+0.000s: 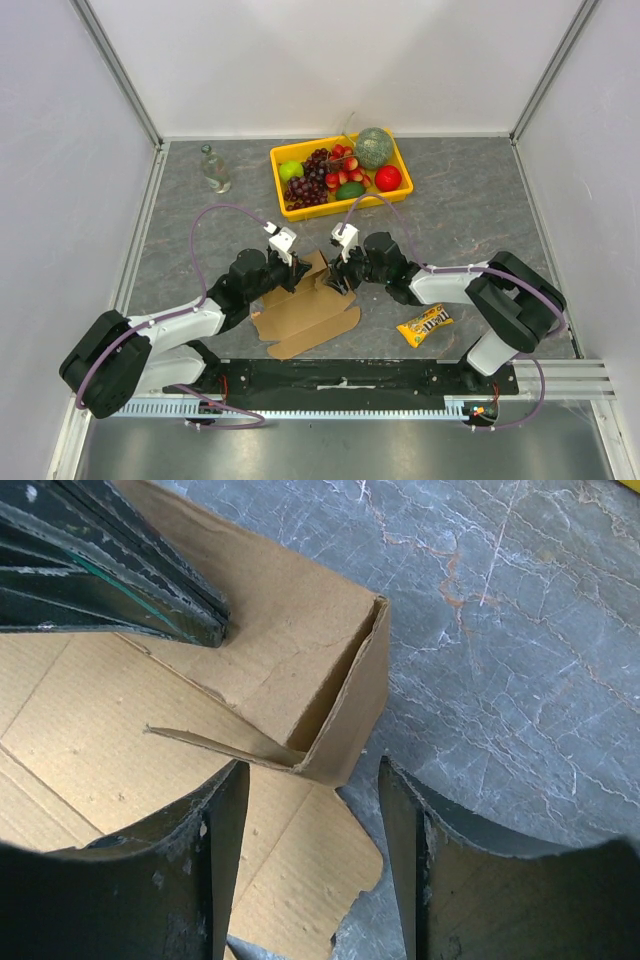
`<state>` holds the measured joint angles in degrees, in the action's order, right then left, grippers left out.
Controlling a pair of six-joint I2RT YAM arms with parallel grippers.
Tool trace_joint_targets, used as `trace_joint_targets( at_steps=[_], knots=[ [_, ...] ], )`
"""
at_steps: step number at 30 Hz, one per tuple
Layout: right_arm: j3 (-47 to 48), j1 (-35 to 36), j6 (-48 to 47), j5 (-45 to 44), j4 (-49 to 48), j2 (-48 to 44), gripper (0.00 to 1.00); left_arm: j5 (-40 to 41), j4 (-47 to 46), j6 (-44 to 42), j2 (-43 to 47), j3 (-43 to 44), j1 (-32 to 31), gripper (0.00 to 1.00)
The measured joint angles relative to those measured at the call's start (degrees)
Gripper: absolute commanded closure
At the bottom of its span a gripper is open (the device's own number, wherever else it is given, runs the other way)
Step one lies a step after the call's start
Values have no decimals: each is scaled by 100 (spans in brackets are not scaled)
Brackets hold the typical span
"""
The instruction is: Fold the paper box
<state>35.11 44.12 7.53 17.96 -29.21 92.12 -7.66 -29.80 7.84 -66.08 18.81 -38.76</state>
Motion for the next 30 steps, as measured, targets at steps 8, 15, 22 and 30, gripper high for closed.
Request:
trace_joint_targets(
  at_steps=[8, 15, 22, 30],
  knots=[
    [0, 2, -162, -7, -48, 131, 37, 4, -4, 0, 2, 0, 0, 88],
    [-7, 2, -243, -22, -184, 138, 37, 11, -9, 2, 31, 0, 0, 80],
    [-101, 2, -262, -42, -542, 205, 36, 76, -11, 2, 48, 0, -7, 74],
    [-260, 2, -249, -42, -970, 411, 36, 245, 28, 2, 160, -17, -22, 70]
  ],
)
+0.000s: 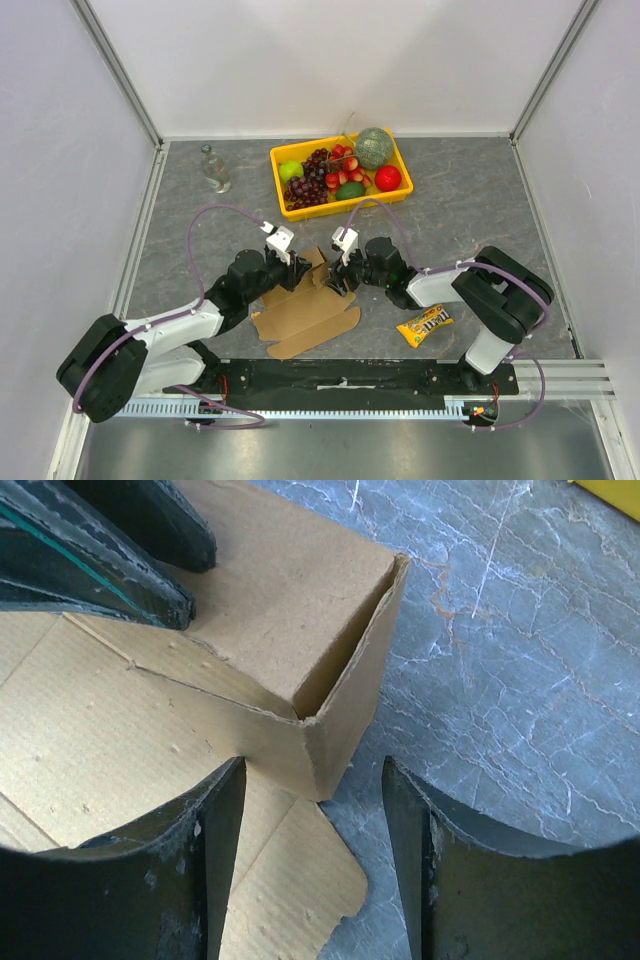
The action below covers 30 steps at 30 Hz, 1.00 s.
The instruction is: Fold the paper box
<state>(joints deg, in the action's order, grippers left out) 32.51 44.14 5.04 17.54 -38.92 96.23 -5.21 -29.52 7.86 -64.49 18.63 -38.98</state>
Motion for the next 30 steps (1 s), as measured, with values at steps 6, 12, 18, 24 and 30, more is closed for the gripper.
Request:
trace_joint_targets(
  at_steps=[6, 12, 18, 24, 30],
  knots=[
    [-2, 0, 13, 2, -227, 39, 35, 63, 0, 2, 7, -7, 0, 69],
    [0, 0, 13, 26, -396, 127, 35, 70, 79, 2, 186, -26, 0, 67],
    [0, 0, 11, 55, -396, 229, 35, 170, 214, 2, 426, -28, 0, 65],
    [7, 0, 4, 63, -398, 232, 34, 210, 452, 4, 468, 0, 0, 64],
    [15, 0, -15, 61, -398, 232, 34, 208, 557, 37, 485, 70, 0, 64]
  ],
)
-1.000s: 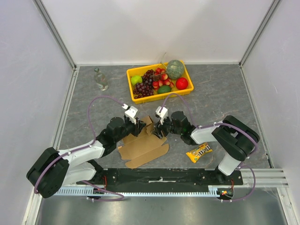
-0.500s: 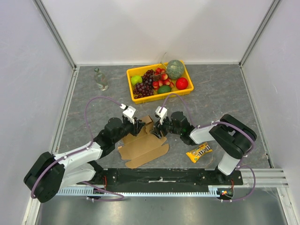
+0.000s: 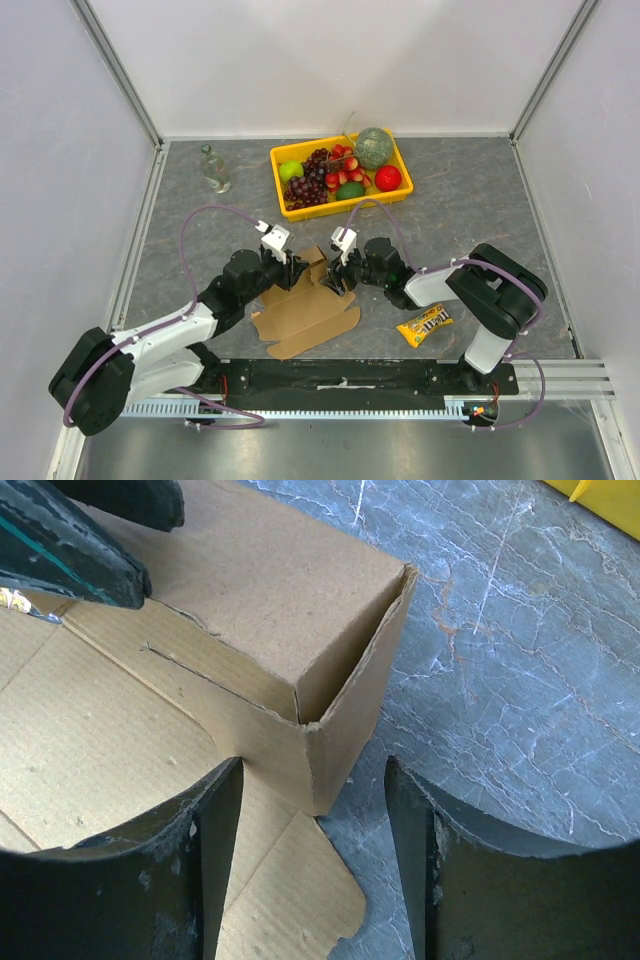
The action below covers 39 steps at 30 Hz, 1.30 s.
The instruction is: Fold the paper box
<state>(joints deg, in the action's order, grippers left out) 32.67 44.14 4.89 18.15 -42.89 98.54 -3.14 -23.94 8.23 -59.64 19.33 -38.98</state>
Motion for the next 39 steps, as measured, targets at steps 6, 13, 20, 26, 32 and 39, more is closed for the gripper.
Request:
trace_joint_targets(
  at_steps=[6, 13, 20, 26, 32, 39],
  knots=[
    [4, 0, -4, 0, 0, 4, 34, 4, 74, 59, 98, 83, 0, 63],
    [26, 0, -4, 0, -17, 68, 34, 74, 120, 120, 96, 323, 7, 62],
    [28, 0, -2, 0, -74, 76, 33, 348, 122, 186, -361, 678, 343, 61],
    [37, -2, -2, -17, -133, 76, 33, 470, 175, 195, -962, 892, 518, 61],
    [39, -7, -2, -22, -212, 92, 33, 485, 297, 192, -1252, 909, 551, 61],
    [122, -7, 4, -33, -358, 240, 33, 472, 282, 192, -1362, 933, 555, 61]
  ],
)
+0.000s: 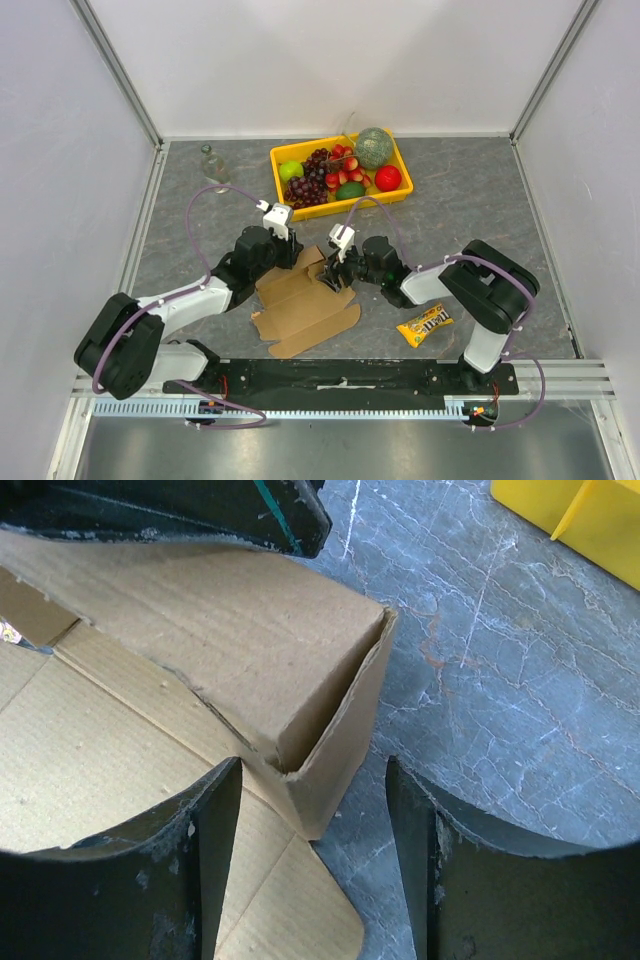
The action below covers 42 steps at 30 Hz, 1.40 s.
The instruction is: Fold the paper box
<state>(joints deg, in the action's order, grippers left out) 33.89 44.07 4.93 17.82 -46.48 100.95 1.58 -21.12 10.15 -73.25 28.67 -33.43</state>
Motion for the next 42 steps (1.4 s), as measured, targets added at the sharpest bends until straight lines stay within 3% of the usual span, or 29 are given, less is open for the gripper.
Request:
trace_joint_targets(
  at_steps=[18, 30, 42],
  knots=[
    [114, 2, 236, -326, -437, 306, 37, -234, -22, 9, -136, 2, 11, 62],
    [94, 63, 385, -1086, -870, 413, 48, -518, 11, 116, -188, 2, 24, 64],
    [94, 205, 280, -1502, -785, 413, 69, -673, 4, 188, -192, -44, 24, 66]
  ],
)
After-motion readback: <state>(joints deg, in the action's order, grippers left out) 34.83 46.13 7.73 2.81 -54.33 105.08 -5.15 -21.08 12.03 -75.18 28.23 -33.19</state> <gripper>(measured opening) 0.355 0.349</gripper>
